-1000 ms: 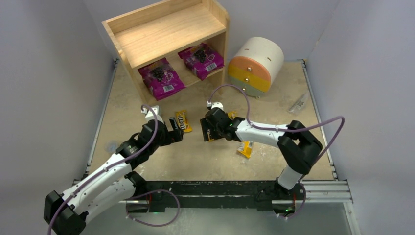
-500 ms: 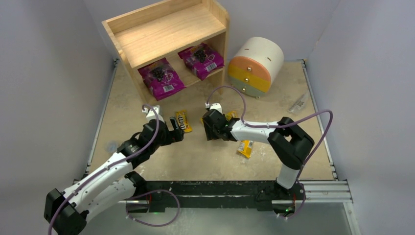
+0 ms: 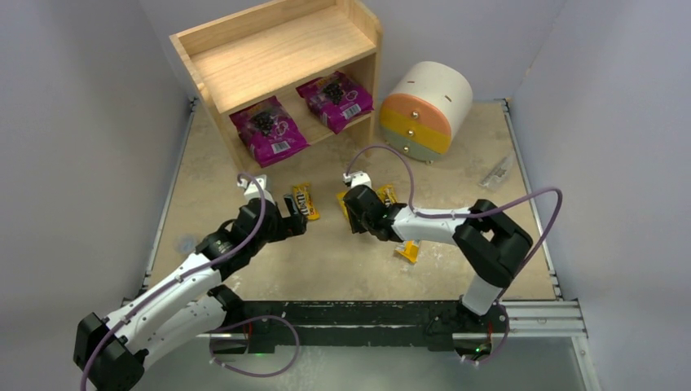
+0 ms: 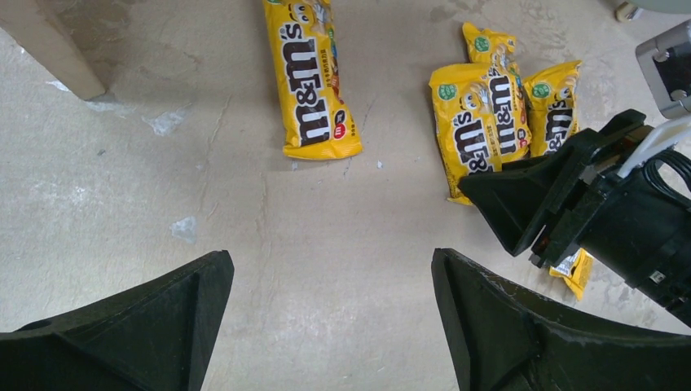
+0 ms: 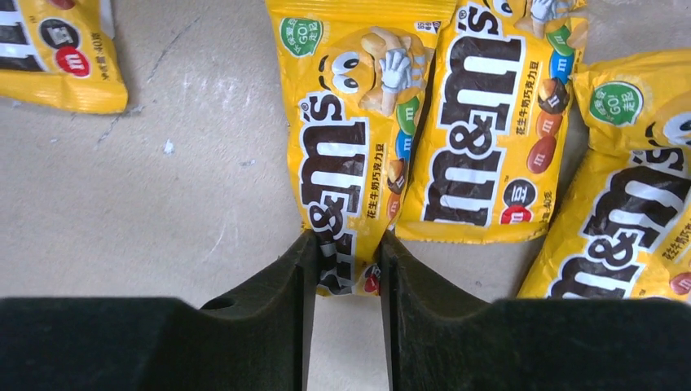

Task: Place and organize the candy bags onto the shelf

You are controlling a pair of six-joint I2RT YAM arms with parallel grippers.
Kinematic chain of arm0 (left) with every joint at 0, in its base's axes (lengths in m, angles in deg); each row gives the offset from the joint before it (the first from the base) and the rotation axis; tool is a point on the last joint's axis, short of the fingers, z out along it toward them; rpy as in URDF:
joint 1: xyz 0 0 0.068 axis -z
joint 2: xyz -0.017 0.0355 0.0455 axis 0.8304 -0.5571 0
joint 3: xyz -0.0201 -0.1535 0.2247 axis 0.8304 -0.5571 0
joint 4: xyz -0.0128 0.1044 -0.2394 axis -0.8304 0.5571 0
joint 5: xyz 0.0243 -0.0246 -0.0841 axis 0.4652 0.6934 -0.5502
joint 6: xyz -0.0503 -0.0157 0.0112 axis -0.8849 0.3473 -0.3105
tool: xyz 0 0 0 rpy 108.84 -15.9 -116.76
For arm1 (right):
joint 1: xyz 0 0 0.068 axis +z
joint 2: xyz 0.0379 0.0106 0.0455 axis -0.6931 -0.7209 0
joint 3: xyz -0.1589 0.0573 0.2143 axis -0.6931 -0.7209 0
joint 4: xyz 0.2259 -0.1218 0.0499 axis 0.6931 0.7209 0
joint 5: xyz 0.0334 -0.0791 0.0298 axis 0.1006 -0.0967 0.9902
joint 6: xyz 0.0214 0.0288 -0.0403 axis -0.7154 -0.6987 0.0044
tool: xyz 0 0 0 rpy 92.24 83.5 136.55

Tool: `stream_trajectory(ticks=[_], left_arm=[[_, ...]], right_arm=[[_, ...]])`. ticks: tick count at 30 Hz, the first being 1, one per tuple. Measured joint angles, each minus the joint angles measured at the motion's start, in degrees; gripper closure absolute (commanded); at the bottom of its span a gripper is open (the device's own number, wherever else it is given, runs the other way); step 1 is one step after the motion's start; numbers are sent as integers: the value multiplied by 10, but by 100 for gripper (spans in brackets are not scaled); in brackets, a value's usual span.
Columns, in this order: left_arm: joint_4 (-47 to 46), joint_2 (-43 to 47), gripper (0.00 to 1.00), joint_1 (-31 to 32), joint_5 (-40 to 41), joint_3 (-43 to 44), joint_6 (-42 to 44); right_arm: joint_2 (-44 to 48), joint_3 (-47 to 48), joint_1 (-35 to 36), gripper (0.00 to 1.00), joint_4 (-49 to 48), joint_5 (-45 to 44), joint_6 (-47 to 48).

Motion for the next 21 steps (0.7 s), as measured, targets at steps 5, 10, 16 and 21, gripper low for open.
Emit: stream_trajectory(ticks=[5,10,16,21], left_arm=[[-18,-9,2,0,-14,0,0],[-59,-23,3,0,-45,0,0],[-146,-57,6,0,-97,0,0],[-196,-91,6,0,-132,0,0]], right_arm=[[45,-35,0,67,-26,21,23],[98,-67,1,67,-69,69,62],[155,-84,2,67,-90,116,82],[211,-84,2,67,-97,152,84]])
